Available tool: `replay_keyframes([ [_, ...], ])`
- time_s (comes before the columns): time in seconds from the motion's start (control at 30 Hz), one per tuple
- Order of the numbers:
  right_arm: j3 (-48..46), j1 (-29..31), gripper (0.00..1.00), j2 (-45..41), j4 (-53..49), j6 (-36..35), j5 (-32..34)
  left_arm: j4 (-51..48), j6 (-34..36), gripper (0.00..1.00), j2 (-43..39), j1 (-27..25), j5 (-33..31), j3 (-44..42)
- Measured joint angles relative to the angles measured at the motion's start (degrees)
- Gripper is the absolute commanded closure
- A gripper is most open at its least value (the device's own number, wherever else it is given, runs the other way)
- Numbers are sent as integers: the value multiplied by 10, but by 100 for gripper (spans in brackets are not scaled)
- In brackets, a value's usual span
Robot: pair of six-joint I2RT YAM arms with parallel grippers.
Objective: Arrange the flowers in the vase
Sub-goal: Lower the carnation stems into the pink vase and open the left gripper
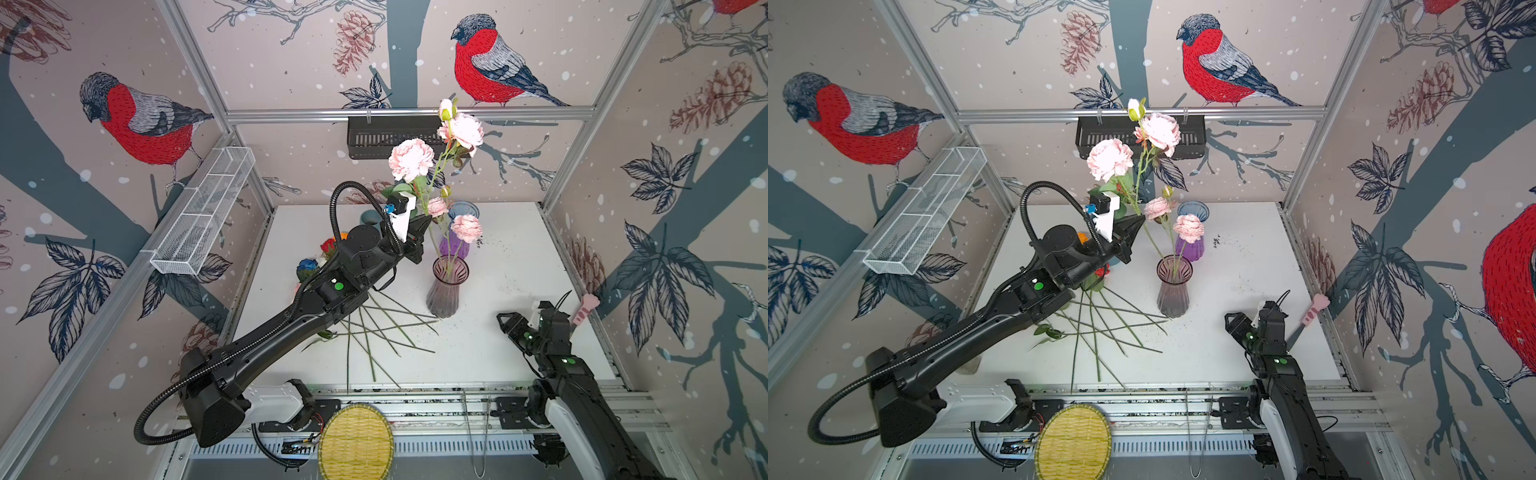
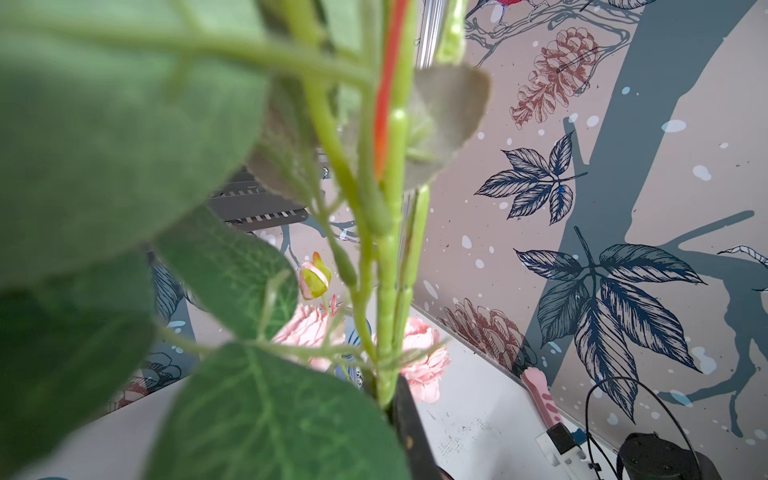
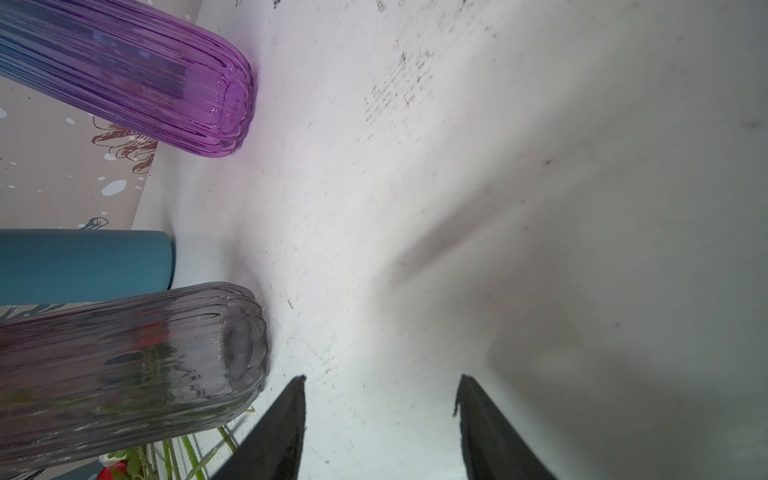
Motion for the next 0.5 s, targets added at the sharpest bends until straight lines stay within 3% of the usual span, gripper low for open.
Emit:
replay_keyframes([
  [0.5,0,0,41,-7,-4,0,0,1,-56,100,57,-6,53,-3],
])
